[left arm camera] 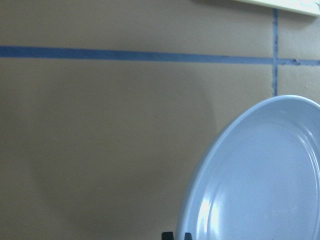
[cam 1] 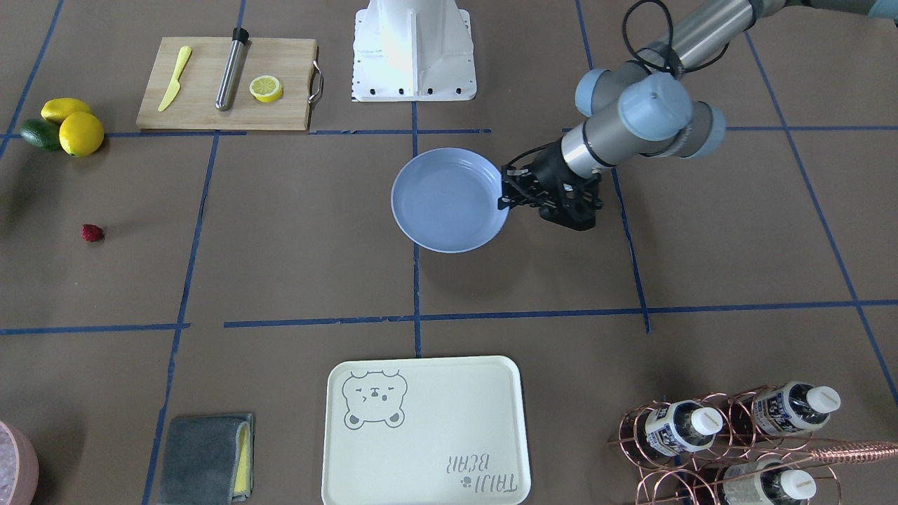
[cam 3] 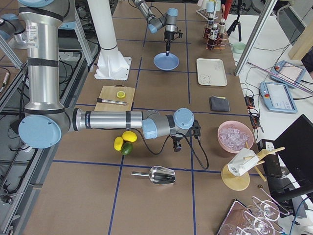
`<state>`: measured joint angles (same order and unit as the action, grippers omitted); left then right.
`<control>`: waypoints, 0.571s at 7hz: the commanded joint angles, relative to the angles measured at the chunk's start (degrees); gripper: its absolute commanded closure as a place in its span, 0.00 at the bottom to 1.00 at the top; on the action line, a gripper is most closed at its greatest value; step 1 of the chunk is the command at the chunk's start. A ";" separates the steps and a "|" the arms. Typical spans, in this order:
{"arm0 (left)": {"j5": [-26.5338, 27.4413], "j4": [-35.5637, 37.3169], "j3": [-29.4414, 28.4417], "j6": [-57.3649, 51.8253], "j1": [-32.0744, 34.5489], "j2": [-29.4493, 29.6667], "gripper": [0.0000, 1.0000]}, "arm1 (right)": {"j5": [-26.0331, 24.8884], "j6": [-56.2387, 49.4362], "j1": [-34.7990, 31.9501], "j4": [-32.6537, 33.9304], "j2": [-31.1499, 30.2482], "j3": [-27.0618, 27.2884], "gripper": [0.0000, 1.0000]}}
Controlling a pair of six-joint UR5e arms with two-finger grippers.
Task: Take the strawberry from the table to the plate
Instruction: 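Grip the plate rim with the left gripper and slide it toward the table center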
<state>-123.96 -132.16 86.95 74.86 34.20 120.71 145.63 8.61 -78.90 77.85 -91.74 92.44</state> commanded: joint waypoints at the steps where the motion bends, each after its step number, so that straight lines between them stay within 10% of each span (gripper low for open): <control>1: 3.81 -0.12 -2.21 0.47 -1.86 1.37 1.00 | -0.09 5.33 1.46 -0.15 0.69 0.98 0.00; 4: 3.90 -0.21 -3.54 0.12 -2.21 1.28 1.00 | -0.09 5.45 1.47 -0.15 0.69 1.17 0.00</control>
<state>-120.14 -132.33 83.87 75.10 32.08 122.00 145.55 13.90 -77.48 77.70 -91.08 93.53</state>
